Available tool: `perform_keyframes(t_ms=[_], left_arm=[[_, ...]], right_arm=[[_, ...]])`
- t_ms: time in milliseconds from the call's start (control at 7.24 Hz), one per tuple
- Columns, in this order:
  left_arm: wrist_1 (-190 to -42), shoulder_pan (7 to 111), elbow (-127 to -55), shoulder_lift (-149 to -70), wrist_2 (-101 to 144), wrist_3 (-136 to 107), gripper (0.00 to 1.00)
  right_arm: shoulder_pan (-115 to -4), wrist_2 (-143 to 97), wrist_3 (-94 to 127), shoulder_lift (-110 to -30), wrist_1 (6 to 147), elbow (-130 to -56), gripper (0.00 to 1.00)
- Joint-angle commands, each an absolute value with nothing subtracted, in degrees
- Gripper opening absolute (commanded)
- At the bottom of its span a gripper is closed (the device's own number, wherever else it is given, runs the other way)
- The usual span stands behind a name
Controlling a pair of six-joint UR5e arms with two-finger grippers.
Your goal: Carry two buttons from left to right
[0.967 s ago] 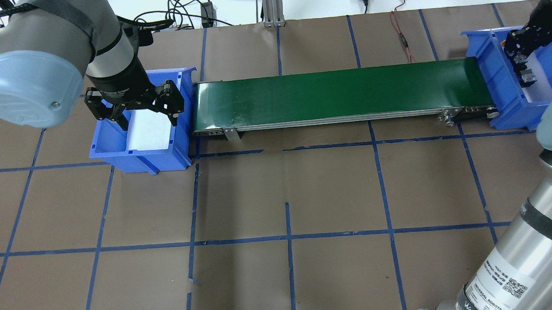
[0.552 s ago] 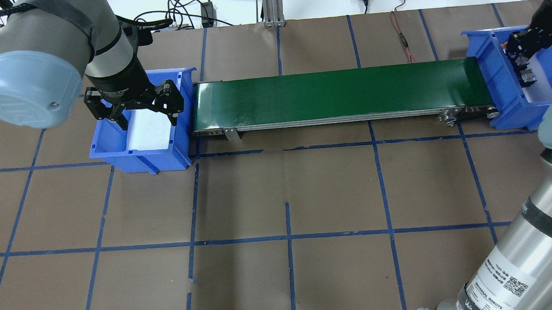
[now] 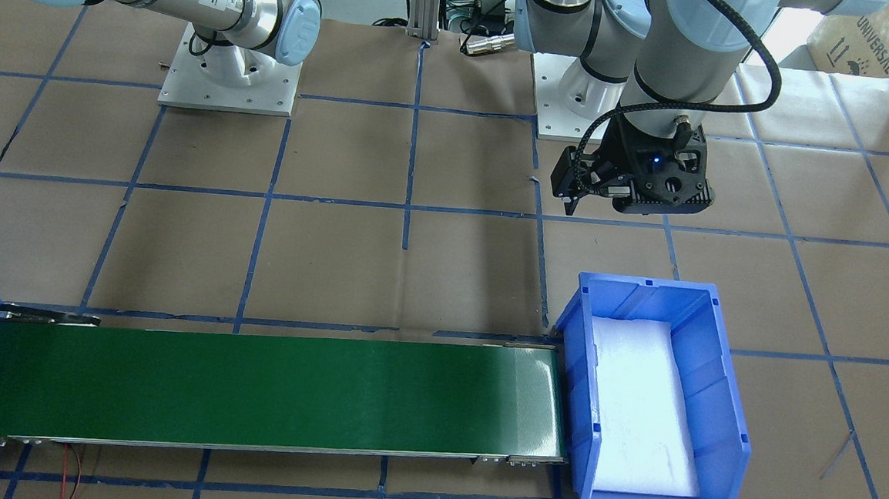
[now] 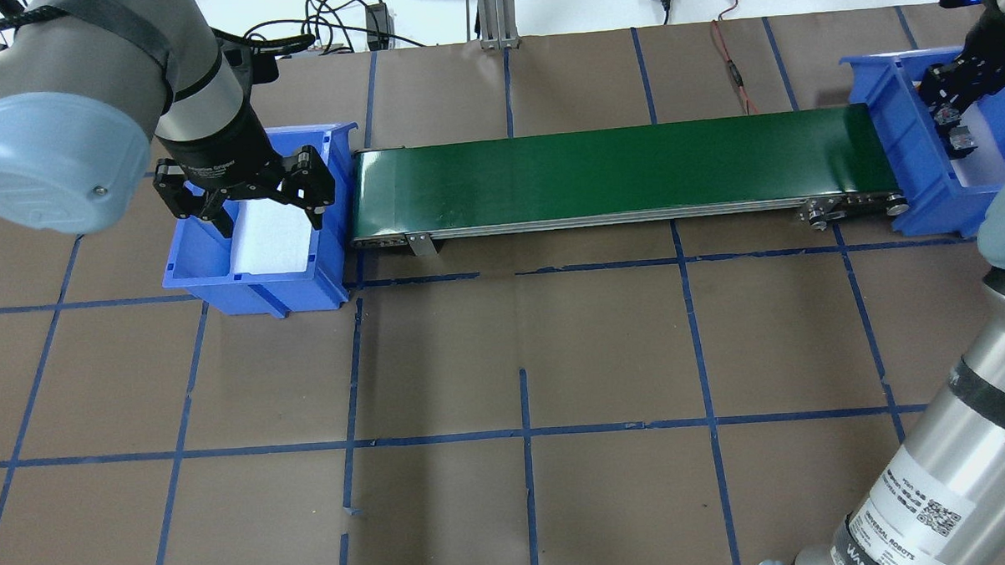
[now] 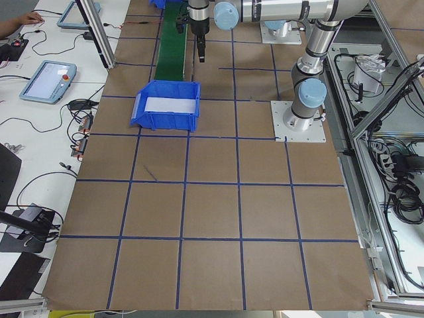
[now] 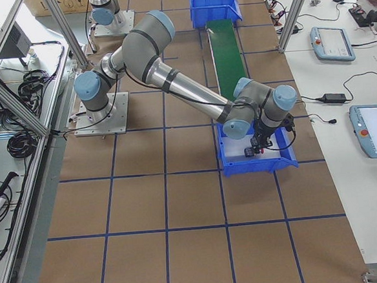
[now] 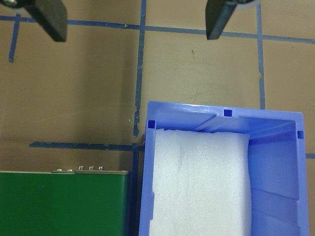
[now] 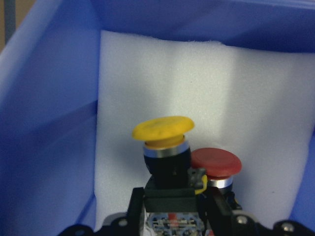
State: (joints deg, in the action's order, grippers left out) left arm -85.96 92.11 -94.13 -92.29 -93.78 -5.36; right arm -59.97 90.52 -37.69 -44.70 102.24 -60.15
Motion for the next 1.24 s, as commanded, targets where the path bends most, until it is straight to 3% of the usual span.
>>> perform_keyframes(t_ms=[0,690,1105], left_arm=[[-86.0,92.1,-94.1,-92.3,-93.8,-5.4,1.00],[-86.0,92.1,-94.1,-92.3,-93.8,-5.4,1.00],[-86.0,92.1,-94.1,-92.3,-93.8,-5.4,1.00]], right_arm=[[-60.0,90.4,-37.5,-45.3,101.8,-59.5,1.00],[-62.0,90.4,-36.9,-56.4,89.8,-59.8,1.00],[-73.1,91.1,-29.0,-64.0,83.9,-61.4,1.00]])
